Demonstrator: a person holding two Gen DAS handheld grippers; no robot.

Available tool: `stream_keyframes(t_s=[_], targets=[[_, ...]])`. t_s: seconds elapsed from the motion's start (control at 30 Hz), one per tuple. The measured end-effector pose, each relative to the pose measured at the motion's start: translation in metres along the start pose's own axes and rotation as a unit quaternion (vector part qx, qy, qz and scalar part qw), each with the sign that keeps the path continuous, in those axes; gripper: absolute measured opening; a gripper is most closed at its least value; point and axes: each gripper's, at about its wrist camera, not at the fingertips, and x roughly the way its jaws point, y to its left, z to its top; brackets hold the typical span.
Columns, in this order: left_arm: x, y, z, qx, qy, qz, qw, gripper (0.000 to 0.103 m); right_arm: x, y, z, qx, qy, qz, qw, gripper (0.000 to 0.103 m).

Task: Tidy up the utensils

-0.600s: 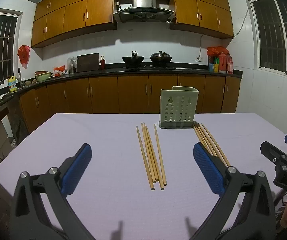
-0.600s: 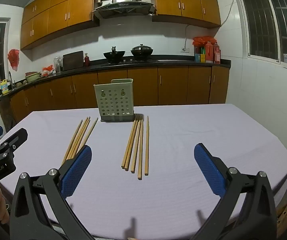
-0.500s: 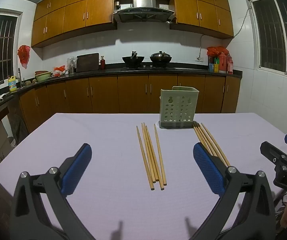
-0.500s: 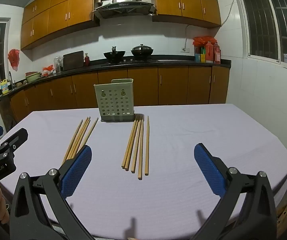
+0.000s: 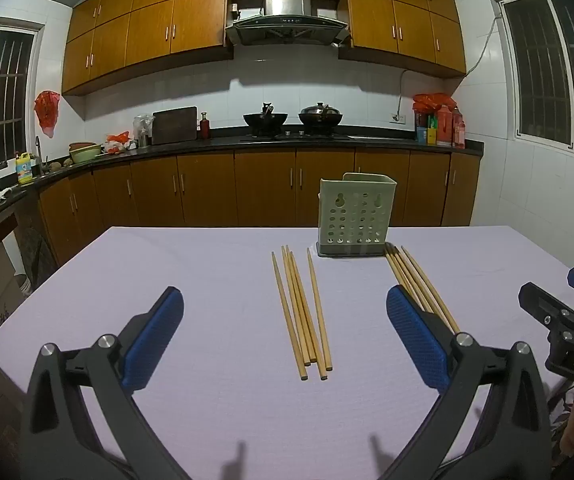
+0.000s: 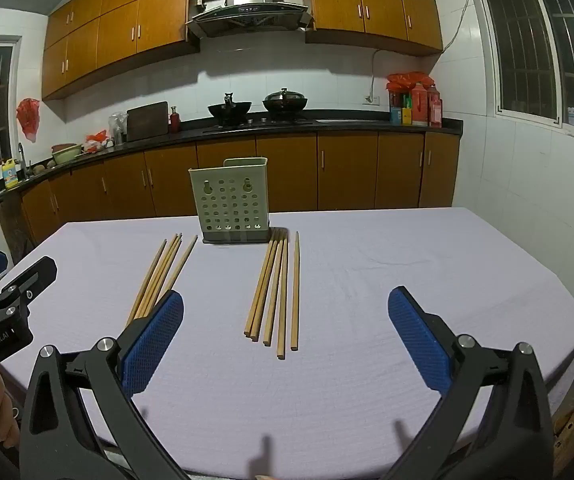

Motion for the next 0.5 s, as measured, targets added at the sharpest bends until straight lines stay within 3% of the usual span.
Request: stream_keyframes(t_s=[0.5], targets=[[0.0, -0.0001, 0.0, 0.001, 0.0, 0.0, 1.0, 0.099, -0.0012, -0.0008, 0.0008, 0.001, 0.001, 0.0, 1.0, 0.101]])
